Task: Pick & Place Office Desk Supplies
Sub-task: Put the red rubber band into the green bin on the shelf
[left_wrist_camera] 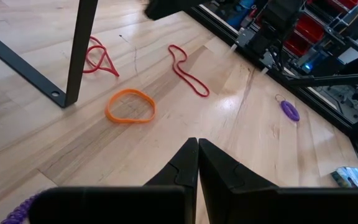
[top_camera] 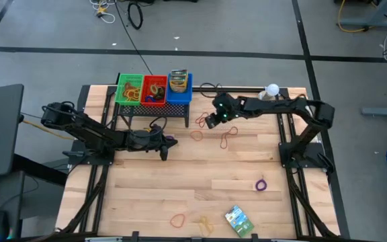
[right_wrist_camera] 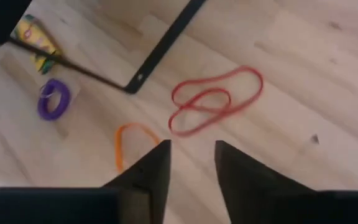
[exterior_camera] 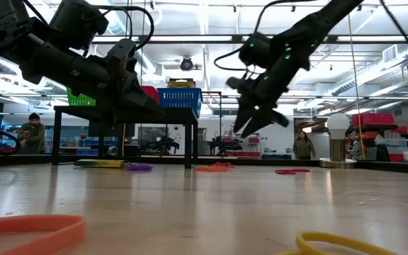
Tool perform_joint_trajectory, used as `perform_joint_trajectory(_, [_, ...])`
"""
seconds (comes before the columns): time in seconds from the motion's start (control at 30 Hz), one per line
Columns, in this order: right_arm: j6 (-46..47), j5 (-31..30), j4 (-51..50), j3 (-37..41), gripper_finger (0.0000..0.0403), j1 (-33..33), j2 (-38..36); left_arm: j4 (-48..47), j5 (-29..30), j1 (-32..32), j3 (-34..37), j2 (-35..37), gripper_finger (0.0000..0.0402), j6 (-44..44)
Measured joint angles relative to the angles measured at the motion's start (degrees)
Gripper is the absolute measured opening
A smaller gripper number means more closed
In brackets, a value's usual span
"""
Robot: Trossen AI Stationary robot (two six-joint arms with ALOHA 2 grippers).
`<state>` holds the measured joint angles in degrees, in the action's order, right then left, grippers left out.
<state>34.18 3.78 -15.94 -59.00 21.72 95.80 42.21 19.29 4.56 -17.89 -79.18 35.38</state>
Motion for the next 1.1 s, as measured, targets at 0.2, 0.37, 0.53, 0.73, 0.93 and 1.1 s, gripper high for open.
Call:
perform_joint_trajectory(0.2, [-4.19,-4.56,-0.2,-6.27,0.0177,-0.02,8.66,0.01,-0.01,-0.01,0.0,0.0,0.0018,0.0])
perform_joint_trajectory(0.37, [-5.09,-9.46,-3.27,-10.76,0.0175,0.08,14.71,0.03,0.0,0.0,0.0,0.0,0.0018,0.0])
perform_joint_trajectory(0.53, [-3.24,-9.11,-3.01,-11.25,0.0161,0.34,17.36,0.03,0.0,-0.01,0.01,0.0,0.0018,0.0])
perform_joint_trajectory(0.73, [-1.62,-8.47,-1.96,-10.94,0.012,0.16,18.55,0.03,-0.02,-0.01,0.02,0.0,0.0018,0.0])
perform_joint_trajectory(0.93, [-1.49,-8.02,-1.85,-10.94,0.0034,0.12,18.55,0.03,-0.02,-0.01,0.02,0.0,0.0018,0.0])
perform_joint_trajectory(1.1, [-2.26,-6.74,-2.95,-10.87,0.0008,-0.29,17.02,0.03,-0.02,-0.01,0.01,0.0,0.0018,0.0])
